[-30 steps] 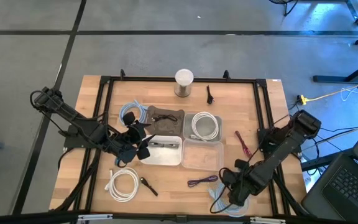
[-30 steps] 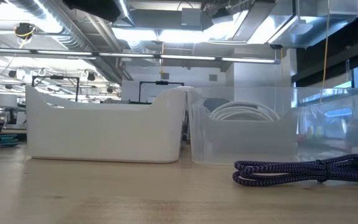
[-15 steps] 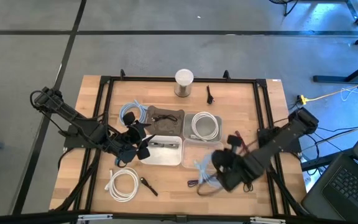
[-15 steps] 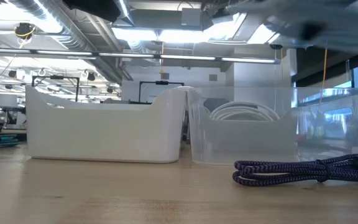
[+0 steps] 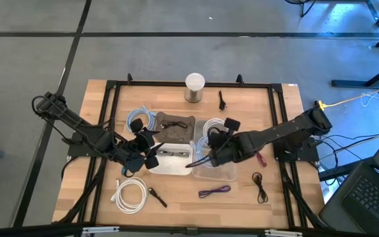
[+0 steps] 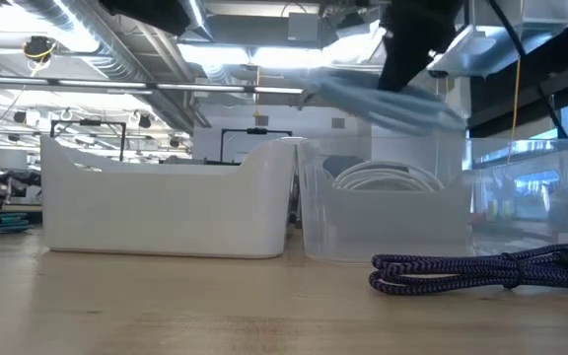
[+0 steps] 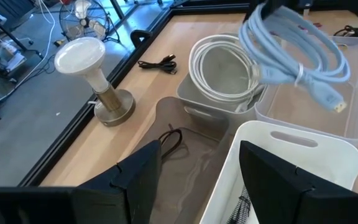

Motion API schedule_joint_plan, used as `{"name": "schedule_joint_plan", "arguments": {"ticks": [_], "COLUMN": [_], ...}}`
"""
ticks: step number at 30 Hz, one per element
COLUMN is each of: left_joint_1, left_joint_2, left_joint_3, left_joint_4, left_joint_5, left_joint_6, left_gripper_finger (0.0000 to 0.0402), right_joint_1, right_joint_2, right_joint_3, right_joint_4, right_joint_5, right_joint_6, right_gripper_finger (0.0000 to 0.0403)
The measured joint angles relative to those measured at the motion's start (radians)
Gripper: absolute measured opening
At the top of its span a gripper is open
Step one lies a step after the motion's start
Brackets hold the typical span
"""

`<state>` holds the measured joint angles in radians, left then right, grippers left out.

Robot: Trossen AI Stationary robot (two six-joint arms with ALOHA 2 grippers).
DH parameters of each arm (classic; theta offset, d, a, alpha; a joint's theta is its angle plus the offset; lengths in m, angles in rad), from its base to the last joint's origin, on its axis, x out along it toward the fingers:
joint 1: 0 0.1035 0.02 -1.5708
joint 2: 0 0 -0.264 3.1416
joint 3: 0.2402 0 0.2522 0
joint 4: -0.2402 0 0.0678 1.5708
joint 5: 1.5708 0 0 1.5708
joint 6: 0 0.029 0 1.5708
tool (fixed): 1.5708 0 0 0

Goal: Pick & Place USB Port
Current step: Put the bottom blue usb cable into the transparent bin

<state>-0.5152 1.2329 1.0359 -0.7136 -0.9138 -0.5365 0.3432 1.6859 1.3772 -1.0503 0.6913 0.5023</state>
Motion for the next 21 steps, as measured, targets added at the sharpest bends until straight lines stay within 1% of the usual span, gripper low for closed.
{"name": "schedule_joint_plan", "arguments": {"ticks": [4, 12, 16, 21], "left_joint_1": [0.000, 0.000, 0.000, 0.000], "left_joint_2": [0.000, 0.000, 0.000, 0.000], "left_joint_3": [0.000, 0.000, 0.000, 0.000], "left_joint_4": [-0.003, -0.003, -0.002, -0.001], "left_joint_5": [0.000, -0.005, -0.005, -0.005], "left_joint_6": [0.015, 0.026, 0.018, 0.016], "left_gripper_finger": [0.0209, 0.0209, 0.0209, 0.0209], "right_joint_1": [-0.002, -0.006, -0.010, -0.011], "right_joint_2": [0.000, 0.000, 0.000, 0.000], "right_joint_3": [-0.069, -0.185, -0.242, -0.305], "right_joint_4": [0.047, 0.126, 0.221, 0.312], "right_joint_5": [-0.003, -0.006, -0.038, -0.033], "right_joint_6": [-0.012, 0.017, 0.017, 0.014], "right_gripper_finger": [0.0016, 0.0016, 0.0016, 0.0016]}}
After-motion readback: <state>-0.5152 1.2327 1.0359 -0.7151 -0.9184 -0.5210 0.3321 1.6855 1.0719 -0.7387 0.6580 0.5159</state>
